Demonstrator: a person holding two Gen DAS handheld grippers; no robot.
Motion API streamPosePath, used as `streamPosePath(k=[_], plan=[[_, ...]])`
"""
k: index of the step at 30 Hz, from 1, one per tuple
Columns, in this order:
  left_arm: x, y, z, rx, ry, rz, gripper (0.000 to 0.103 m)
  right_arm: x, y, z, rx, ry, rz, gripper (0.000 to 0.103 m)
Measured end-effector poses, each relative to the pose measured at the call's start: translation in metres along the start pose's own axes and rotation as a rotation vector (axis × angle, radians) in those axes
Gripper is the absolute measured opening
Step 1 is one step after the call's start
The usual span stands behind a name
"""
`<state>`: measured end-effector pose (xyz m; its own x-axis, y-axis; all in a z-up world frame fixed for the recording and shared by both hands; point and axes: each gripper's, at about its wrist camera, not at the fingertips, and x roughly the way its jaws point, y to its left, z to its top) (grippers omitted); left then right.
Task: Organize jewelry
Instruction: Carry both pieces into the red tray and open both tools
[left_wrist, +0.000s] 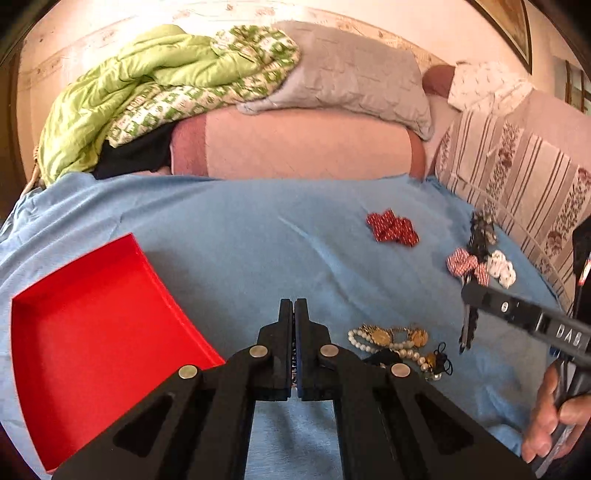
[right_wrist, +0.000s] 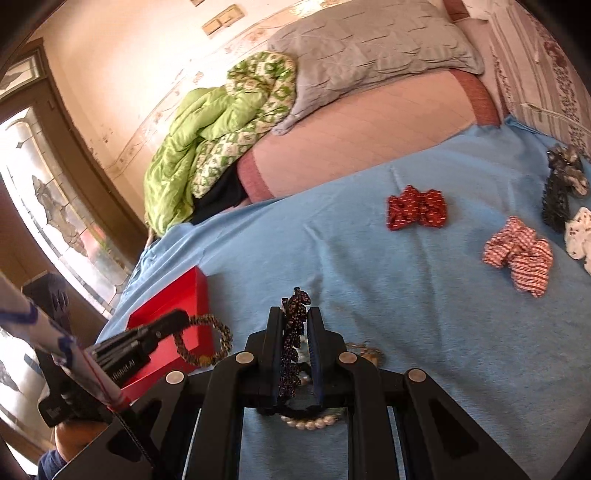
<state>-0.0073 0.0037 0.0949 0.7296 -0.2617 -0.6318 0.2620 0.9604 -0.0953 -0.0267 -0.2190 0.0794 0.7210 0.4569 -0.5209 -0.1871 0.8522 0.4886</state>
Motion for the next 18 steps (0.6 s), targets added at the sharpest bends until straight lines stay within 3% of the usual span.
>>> streamPosePath(k=[9,18], plan=[[-0.019,0.048,0.007,-0.075,-0.031,0.067,0.001,0.011,0.039,-0.001,-0.047,0.041,0.091,0.015],[-0.023,0.139,0.013,-0.208,-0.026,0.173,0.001,0.052,0.098,0.008,-0.081,0.134,0.177,0.015]])
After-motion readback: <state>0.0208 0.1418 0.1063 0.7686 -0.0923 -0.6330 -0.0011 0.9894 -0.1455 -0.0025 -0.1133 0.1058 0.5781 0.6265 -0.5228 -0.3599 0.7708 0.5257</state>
